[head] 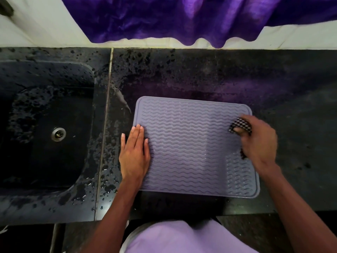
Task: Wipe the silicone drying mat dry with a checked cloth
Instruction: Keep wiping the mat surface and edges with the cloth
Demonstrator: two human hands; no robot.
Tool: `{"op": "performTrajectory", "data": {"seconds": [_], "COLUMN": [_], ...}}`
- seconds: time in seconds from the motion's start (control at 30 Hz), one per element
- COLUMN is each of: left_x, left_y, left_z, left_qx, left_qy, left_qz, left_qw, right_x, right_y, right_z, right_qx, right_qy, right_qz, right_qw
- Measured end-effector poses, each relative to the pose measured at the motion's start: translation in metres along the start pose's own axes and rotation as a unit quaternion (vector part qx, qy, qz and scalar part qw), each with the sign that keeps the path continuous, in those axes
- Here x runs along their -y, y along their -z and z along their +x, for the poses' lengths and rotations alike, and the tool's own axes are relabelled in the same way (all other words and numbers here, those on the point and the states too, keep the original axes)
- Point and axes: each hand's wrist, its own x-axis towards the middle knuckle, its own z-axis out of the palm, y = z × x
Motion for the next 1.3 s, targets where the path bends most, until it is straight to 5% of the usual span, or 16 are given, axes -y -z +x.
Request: {"op": "performTrajectory", "data": {"seconds": [0.23, 0.43, 0.93, 1.17, 1.3], "left_x": [0.001, -0.001, 0.003, 0.002, 0.000], "left_y": [0.003, 0.002, 0.002, 0.000, 0.001], "left_z": [-0.015, -0.014, -0.015, -0.016, -0.016], "left_qx": [0.011, 0.008, 0.024, 0.029, 0.031], "left_qy": [-0.016, -0.009, 0.006, 0.006, 0.009], "left_qz": [0.001, 0.013, 0.018, 0.002, -0.015], "left_qw": [1.000, 1.000, 1.000, 1.000, 0.999], "right_x": [0.134, 0.184, 0.047, -0.028, -0.018], "right_y": [-0.080, -0.116, -0.048, 0.005, 0.012], "right_z": [-0.020, -0.030, -0.010, -0.004, -0.011], "right_qx": [0.109, 0.126, 0.085, 0.055, 0.038], "right_qy": [0.191, 0.250, 0.091, -0.060, -0.042], "right_qz": [0.133, 0.041, -0.064, -0.130, -0.136], "right_qw": [0.966, 0.959, 0.990, 0.988, 0.989]}}
